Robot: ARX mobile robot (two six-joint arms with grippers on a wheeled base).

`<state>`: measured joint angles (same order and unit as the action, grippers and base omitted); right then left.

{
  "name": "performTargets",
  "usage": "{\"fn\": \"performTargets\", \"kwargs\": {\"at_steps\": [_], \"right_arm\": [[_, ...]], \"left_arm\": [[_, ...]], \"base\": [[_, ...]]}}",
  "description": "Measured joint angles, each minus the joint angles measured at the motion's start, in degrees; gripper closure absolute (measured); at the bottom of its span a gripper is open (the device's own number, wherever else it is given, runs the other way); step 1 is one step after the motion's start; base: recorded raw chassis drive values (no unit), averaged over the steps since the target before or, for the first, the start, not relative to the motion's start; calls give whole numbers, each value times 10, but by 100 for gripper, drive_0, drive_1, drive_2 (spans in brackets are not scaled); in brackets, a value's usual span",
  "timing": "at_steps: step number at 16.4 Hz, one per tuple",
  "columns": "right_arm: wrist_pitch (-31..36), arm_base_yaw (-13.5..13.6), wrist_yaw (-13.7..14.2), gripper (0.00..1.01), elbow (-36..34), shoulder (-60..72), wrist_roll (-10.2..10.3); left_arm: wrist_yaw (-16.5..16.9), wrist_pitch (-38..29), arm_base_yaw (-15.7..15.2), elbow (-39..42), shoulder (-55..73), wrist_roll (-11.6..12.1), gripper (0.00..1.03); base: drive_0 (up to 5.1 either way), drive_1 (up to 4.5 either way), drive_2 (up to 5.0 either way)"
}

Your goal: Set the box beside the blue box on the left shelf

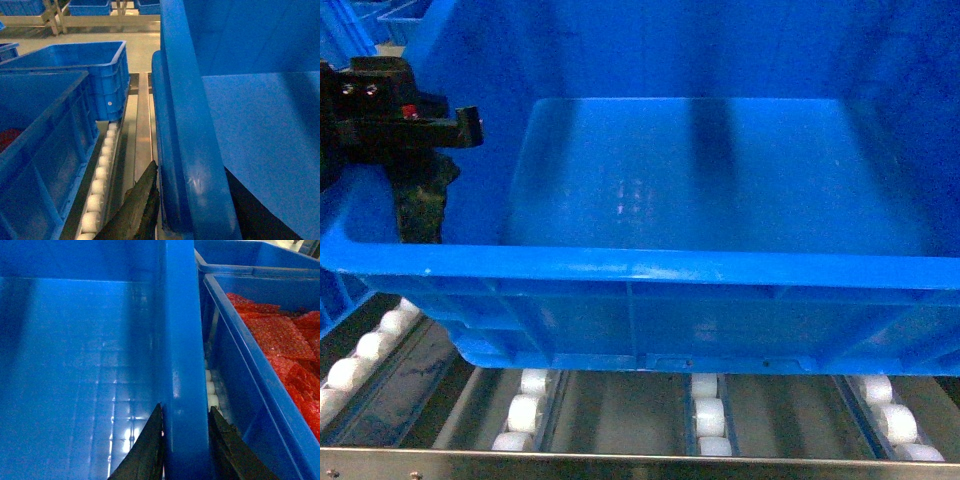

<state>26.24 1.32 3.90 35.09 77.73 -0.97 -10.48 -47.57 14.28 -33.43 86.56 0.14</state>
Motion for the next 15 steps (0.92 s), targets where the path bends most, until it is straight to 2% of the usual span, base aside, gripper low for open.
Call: {"fn": "performTargets", "kwargs": {"at_steps": [3, 6, 9, 12, 13, 14, 15], "right_arm": [[-9, -5, -12, 85, 15, 46, 10], [-23, 5, -13, 85, 19, 60, 14], [-37, 17, -6, 85, 24, 74, 14], [-62, 21, -2, 85, 39, 77, 21], [-66, 22, -1, 84, 42, 77, 25], [-64, 25, -14, 71, 42, 75, 24], [-61, 26, -43, 56, 36, 62, 24]], "left_arm": [[-2, 48, 1, -42, 32, 8, 74], [10, 118, -11, -64, 47, 1, 74], [47, 164, -28, -88, 83, -14, 74], [57, 181, -40, -115, 104, -13, 74], [43, 170, -40, -117, 111, 3, 63], [24, 158, -39, -117, 113, 11, 51], [14, 137, -39, -113, 113, 16, 37]], "base": [[0, 0, 0], [0, 0, 0], [0, 0, 0], [0, 0, 0], [0, 0, 0], [0, 0, 0], [0, 0, 0]]}}
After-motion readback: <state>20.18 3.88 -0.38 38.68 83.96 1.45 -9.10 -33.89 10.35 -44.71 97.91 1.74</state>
